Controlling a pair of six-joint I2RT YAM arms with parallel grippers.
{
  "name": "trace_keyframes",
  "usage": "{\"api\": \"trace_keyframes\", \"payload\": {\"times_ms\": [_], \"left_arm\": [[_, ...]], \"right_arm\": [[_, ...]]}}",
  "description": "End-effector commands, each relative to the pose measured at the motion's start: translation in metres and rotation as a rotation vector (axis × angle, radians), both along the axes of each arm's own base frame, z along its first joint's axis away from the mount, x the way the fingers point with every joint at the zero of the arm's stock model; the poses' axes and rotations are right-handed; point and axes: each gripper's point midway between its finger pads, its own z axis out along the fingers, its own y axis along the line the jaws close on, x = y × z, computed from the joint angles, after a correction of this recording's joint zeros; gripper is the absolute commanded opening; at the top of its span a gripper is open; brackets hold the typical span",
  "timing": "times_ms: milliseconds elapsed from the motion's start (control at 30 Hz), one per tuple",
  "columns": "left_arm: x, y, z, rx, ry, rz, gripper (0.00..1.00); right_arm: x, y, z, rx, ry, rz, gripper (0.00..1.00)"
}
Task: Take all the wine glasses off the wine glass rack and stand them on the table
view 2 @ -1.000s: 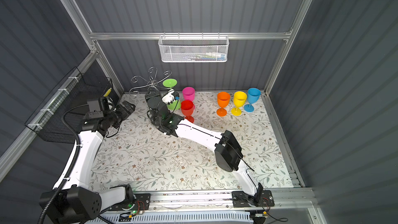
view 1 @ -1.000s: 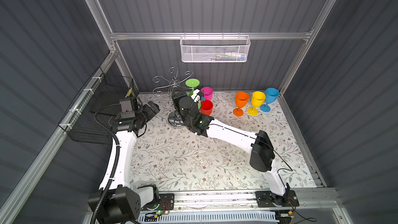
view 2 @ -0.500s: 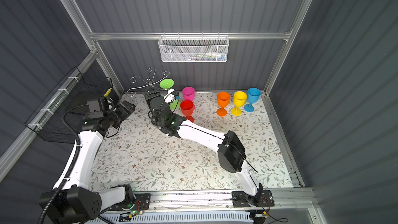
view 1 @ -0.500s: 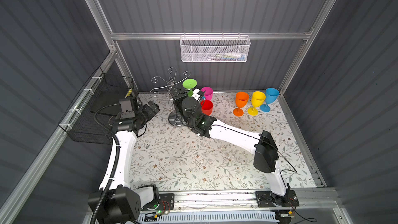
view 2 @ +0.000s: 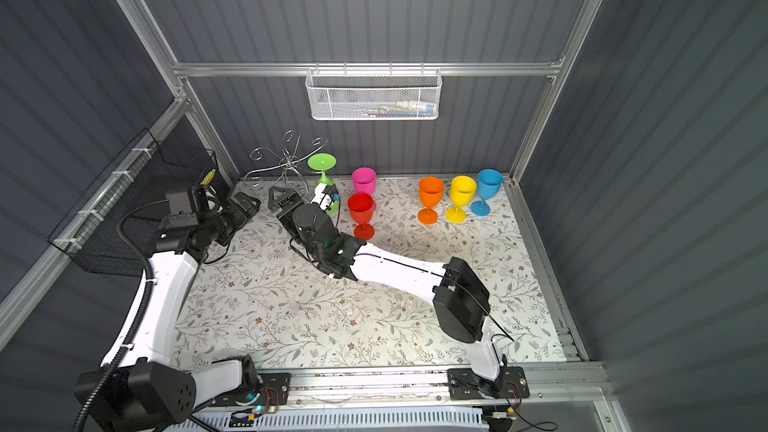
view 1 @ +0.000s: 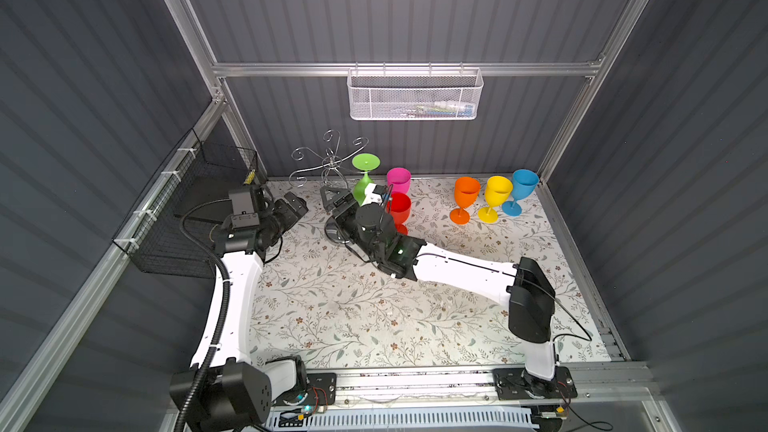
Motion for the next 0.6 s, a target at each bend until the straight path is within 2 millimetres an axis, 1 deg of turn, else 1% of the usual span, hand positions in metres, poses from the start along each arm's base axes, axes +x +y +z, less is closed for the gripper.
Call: {"api": "trace_keyframes", "payload": {"times_ms": [0,133,200,300,400,467,500,533,567], "left_arm": [[0.003,-0.002,0.015,-0.02,-0.016,-0.005,1.0],[0.012,-0.002,0.015,-0.028,-0.013,-0.008,0.99],[0.017,-0.001,0.015,-0.029,-0.014,-0.007,1.0],[0.026,0.0,0.015,-0.025,-0.021,-0.004,0.99],[0.034,0.002,0.014,-0.02,-0.018,-0.001,0.99],[0.04,0.003,0.017,-0.018,-0.027,-0.002,0.99],[0.043,0.003,0.016,-0.016,-0.02,-0.005,0.99],[0.046,0.003,0.027,-0.01,-0.038,-0.007,0.99],[0.048,0.004,0.029,-0.004,-0.04,-0.006,0.99]], "right_arm": [[-0.012,-0.007,0.008,-0.06,-0.06,0.051,0.92],[-0.024,-0.018,0.0,-0.169,-0.125,0.106,0.93],[-0.031,-0.028,-0.004,-0.249,-0.178,0.133,0.93],[-0.042,-0.052,-0.015,-0.383,-0.242,0.155,0.94],[-0.05,-0.08,-0.015,-0.467,-0.303,0.166,0.91],[-0.047,-0.105,-0.016,-0.538,-0.333,0.141,0.9],[-0.045,-0.115,-0.015,-0.549,-0.338,0.136,0.89],[-0.04,-0.128,-0.016,-0.557,-0.333,0.127,0.87],[-0.036,-0.139,-0.018,-0.558,-0.314,0.124,0.85]]}}
